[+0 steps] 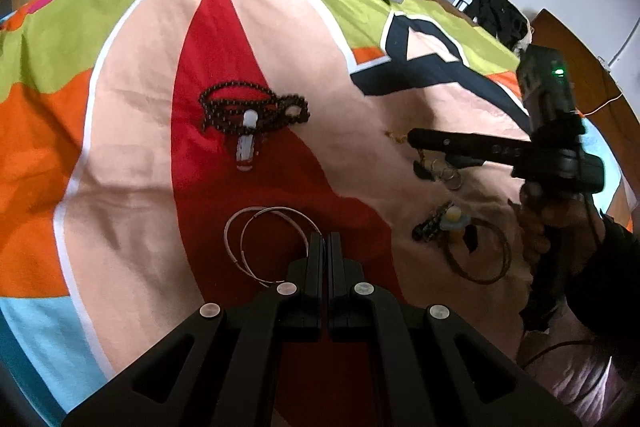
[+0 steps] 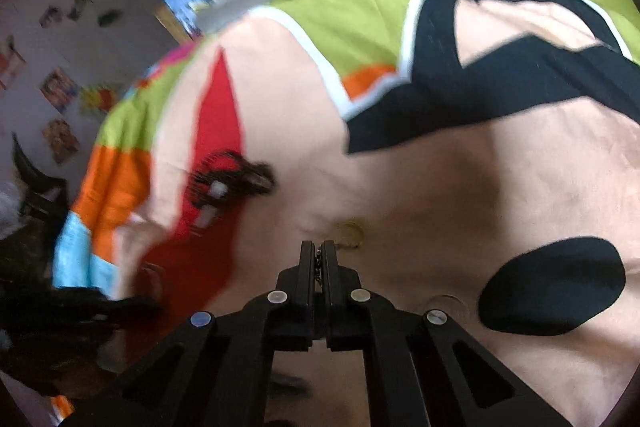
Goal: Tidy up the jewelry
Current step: 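Carry the gold earring into the white tray with the right tool and release it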
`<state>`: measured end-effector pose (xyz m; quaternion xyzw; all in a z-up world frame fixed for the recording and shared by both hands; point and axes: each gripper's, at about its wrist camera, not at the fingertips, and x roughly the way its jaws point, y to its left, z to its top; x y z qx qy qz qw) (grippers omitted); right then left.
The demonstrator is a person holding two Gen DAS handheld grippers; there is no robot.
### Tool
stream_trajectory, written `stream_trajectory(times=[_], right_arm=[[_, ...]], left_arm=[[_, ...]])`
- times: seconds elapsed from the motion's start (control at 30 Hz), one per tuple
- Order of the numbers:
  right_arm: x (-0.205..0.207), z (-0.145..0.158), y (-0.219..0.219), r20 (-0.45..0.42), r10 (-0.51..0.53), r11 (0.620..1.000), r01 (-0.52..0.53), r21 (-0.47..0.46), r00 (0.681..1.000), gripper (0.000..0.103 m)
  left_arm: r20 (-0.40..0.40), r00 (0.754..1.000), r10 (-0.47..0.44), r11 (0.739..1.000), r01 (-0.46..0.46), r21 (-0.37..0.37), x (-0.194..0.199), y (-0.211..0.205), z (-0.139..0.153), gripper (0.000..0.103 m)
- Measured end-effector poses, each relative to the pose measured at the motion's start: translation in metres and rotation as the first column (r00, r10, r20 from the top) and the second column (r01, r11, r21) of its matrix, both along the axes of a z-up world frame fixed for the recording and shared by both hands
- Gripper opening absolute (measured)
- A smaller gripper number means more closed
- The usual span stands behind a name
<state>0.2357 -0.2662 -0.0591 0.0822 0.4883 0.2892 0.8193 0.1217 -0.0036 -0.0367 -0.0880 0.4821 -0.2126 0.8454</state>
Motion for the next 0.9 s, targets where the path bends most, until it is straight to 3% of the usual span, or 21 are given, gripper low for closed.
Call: stream_trajectory(times=[0.3, 0.6, 0.73, 0.9], right_arm=[[0.017, 0.075, 0.024, 0.09, 0.037, 0.989, -0.05, 0.143, 0.995, 0.004], [0.073, 0.147, 0.059, 0.213, 0.093, 0.975, -0.133, 0.18, 0.973, 0.004], [0.115, 0.173, 0.072, 0.285, 0.089, 0.973, -0.144, 0.179, 0.954, 0.004], [0.17, 0.192, 0.085, 0.366, 0.036, 0.98, -0.105, 0.171, 0.93, 0.004]], left_arm=[[0.104, 0.995, 0.004, 1.0, -0.007, 0.021, 0.03, 0.006, 0.056, 0.0], [0.249, 0.968, -0.033, 0.993, 0.003, 0.118, 0.111, 0.012, 0.118, 0.0], [0.279, 0.96, -0.012, 0.995, -0.017, 0.101, 0.155, 0.017, 0.127, 0.0], [0.34, 0.94, 0.03, 0.999, -0.041, 0.023, 0.218, 0.031, 0.142, 0.0]])
